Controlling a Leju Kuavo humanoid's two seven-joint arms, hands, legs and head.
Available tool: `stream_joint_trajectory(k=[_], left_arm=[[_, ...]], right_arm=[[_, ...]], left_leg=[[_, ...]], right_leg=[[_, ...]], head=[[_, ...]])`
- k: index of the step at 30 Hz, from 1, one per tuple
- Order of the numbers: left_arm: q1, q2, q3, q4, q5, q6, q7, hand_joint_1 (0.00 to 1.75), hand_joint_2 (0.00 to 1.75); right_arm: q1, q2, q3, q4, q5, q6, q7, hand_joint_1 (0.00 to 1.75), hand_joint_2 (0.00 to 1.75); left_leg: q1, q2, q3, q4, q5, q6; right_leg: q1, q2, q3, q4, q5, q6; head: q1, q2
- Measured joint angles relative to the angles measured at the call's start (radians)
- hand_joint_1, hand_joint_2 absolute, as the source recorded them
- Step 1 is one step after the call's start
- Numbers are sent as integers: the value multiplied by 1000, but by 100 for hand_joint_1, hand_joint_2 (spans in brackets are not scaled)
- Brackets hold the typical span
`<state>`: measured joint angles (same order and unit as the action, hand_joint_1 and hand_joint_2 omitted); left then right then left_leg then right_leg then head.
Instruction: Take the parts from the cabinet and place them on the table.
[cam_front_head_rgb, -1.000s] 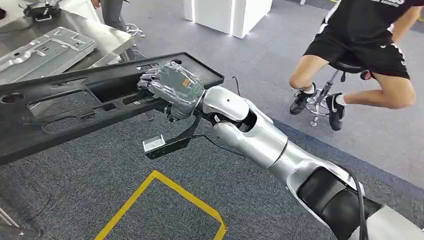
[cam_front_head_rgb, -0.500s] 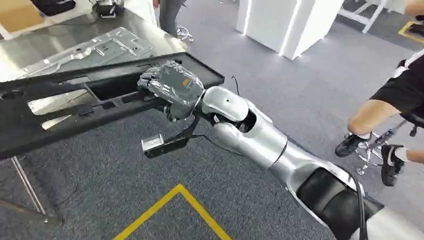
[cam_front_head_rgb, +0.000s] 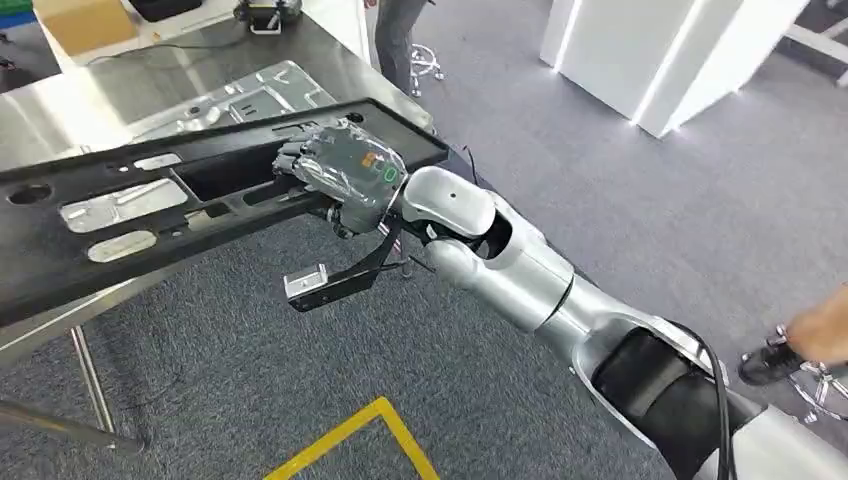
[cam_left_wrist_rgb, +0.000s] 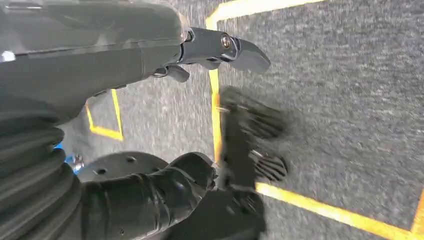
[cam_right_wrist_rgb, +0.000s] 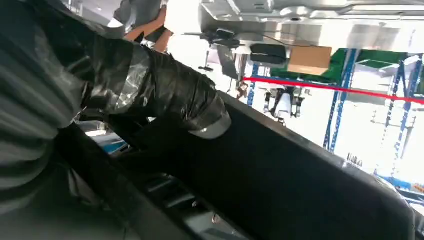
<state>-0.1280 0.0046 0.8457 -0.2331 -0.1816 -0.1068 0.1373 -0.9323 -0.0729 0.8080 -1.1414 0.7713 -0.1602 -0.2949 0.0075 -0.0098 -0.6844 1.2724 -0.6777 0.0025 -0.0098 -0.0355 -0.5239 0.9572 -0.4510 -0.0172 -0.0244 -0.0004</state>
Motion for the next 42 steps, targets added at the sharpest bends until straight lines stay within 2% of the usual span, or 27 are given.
stream_joint_trajectory(k=[5, 6, 7, 8, 9, 10, 11, 12, 14, 16, 17, 18, 19, 20, 21, 22, 23, 25, 26, 28, 30, 31, 32, 35, 37, 40, 42], left_arm=[[3, 0, 0, 0, 0, 0, 0, 0, 175], [18, -1, 0, 0, 0, 0, 1, 0, 175], [22, -1, 0, 1, 0, 0, 1, 0, 175], [29, -1, 0, 1, 0, -3, -5, 0, 175], [23, 3, 0, 0, 0, -11, -13, 0, 175], [19, 7, 0, -1, 0, -14, -14, 0, 175], [23, 8, 0, -1, 0, -17, -16, 0, 175], [22, 8, 0, -1, 0, -22, -19, 0, 175], [21, 8, 0, -1, -8, -37, -27, 0, 175], [24, 8, -2, -2, -19, -48, -34, 0, 175], [32, 7, -2, -2, -20, -57, -35, 0, 175], [40, 7, -3, -2, -21, -67, -39, 0, 175], [50, 5, -3, -2, -21, -71, -40, 0, 175], [62, -2, -3, -2, -23, -77, -43, 0, 175], [61, -7, -3, -3, -27, -82, -47, 0, 175], [56, -7, -3, -5, -28, -84, -51, 0, 175], [56, -8, -4, -10, -31, -89, -54, 0, 175], [58, -8, -6, -14, -37, -89, -54, 0, 175], [56, -8, -6, -16, -38, -89, -54, 0, 175], [50, -9, -8, -20, -43, -93, -59, 0, 175], [48, -9, -10, -26, -49, -98, -60, 0, 175], [48, -9, -10, -28, -51, -102, -60, 0, 175], [49, -9, -10, -30, -52, -104, -60, 0, 175], [61, -9, -10, -32, -52, -108, -59, 0, 175], [55, -9, -11, -33, -53, -113, -58, 0, 175], [58, -9, -11, -39, -55, -118, -57, 0, 175], [57, -11, -11, -39, -56, -120, -56, 0, 175]], right_arm=[[0, 1, 0, 1, 1, 0, 0, 175, 175], [0, 9, 0, 6, 3, 1, 4, 175, 175], [0, 11, 0, 8, 4, 2, 5, 175, 175], [2, 19, 7, 25, 13, 9, 11, 175, 175], [-18, 43, 11, 19, 29, 13, 25, 175, 175], [-33, 54, 11, 15, 32, 13, 31, 175, 175], [-42, 60, 12, 15, 38, 13, 34, 175, 175], [-44, 64, 14, 16, 40, 13, 39, 175, 175], [-33, 66, 25, 20, 48, 17, 49, 175, 175], [-26, 65, 34, 33, 49, 22, 62, 175, 175], [-27, 63, 35, 39, 48, 29, 66, 175, 175], [-29, 63, 35, 45, 47, 39, 70, 175, 175], [-29, 63, 35, 53, 45, 44, 71, 175, 175], [-27, 63, 35, 68, 45, 53, 73, 175, 175], [-25, 60, 36, 87, 45, 55, 75, 175, 175], [-23, 64, 37, 98, 48, 60, 78, 175, 175], [-28, 62, 37, 105, 53, 62, 81, 175, 175], [-56, 74, 37, 116, 54, 63, 89, 175, 175], [-70, 82, 37, 118, 54, 64, 89, 175, 175], [-79, 90, 37, 140, 56, 66, 88, 175, 175], [-72, 93, 39, 180, 59, 70, 84, 175, 175], [-64, 95, 41, 202, 60, 69, 82, 175, 175], [-57, 97, 42, 221, 60, 69, 81, 175, 175], [-48, 103, 43, 261, 59, 68, 75, 175, 175], [-49, 108, 43, 282, 58, 70, 72, 175, 175], [-45, 119, 52, 329, 58, 71, 62, 175, 175], [-45, 128, 53, 376, 57, 68, 49, 175, 175]], left_leg=[[0, 1, -11, -16, -9, 0], [-1, 10, -44, -127, 60, 6], [-3, 25, -54, -192, 163, 14], [-23, 86, -54, -284, 423, 38], [-28, 40, -22, -266, 352, 47], [-17, 24, 8, -273, 340, 57], [-19, 18, 33, -277, 322, 61], [-18, 8, 56, -282, 305, 68], [-13, -24, 113, -294, 273, 66], [-9, -53, 170, -301, 237, 59], [-8, -65, 196, -301, 217, 55], [-8, -73, 221, -301, 196, 53], [-9, -76, 246, -301, 172, 50], [-7, -81, 256, -302, 148, 45], [-10, -92, 280, -284, 124, 37], [-12, -98, 298, -297, 98, 28], [-6, -98, 333, -319, 93, 26], [-10, -91, 297, -231, 152, 11], [-10, -61, 286, -192, 151, 9], [-6, -12, 221, -101, 87, -5], [0, -3, 151, -24, -10, -16], [3, -1, 129, -17, -18, -20], [5, 2, 125, -44, 12, -22], [6, 10, 178, -259, 192, -18], [-2, 20, 161, -262, 115, -4], [1, 15, 158, -268, 180, 22], [5, 13, 164, -274, 198, 34]], right_leg=[[0, -5, 17, -2, -11, 0], [4, -24, 89, -9, -63, 2], [6, -33, 116, -10, -86, 3], [14, -45, 169, -16, -151, 17], [10, -61, 210, 31, -137, 32], [1, -54, 164, 124, -104, 33], [1, -16, 111, 217, -66, 37], [0, 13, 48, 296, -61, 37], [-5, 30, -64, 370, -152, 42], [-6, 30, -148, 343, -261, 45], [-5, 31, -180, 305, -271, 45], [-2, 31, -206, 248, -231, 41], [-1, 34, -225, 175, -131, 34], [2, 41, -233, 78, 76, 23], [11, 52, -248, 24, 189, 17], [16, 59, -221, 41, 197, 8], [19, 58, -202, 45, 173, 3], [13, 55, -175, 29, 165, -19], [10, 54, -170, 22, 167, -23], [7, 54, -168, 22, 159, -31], [7, 49, -170, 24, 152, -29], [7, 46, -171, 27, 148, -28], [7, 44, -172, 32, 143, -27], [6, 36, -164, 45, 130, -20], [10, 35, -175, 50, 135, -7], [10, 30, -173, 49, 136, 13], [8, 32, -195, 101, 91, 23]], head=[[1, 0], [1, 0], [0, 0], [2, 0], [3, 0], [1, 1], [5, 0], [5, 0], [4, 0], [5, 0], [4, 0], [5, 0], [4, 0], [7, 0], [0, 0], [5, 0], [8, 0], [6, 0], [5, 0], [2, 0], [2, 0], [2, 0], [2, 0], [1, 0], [2, 0], [3, 0], [3, 0]])
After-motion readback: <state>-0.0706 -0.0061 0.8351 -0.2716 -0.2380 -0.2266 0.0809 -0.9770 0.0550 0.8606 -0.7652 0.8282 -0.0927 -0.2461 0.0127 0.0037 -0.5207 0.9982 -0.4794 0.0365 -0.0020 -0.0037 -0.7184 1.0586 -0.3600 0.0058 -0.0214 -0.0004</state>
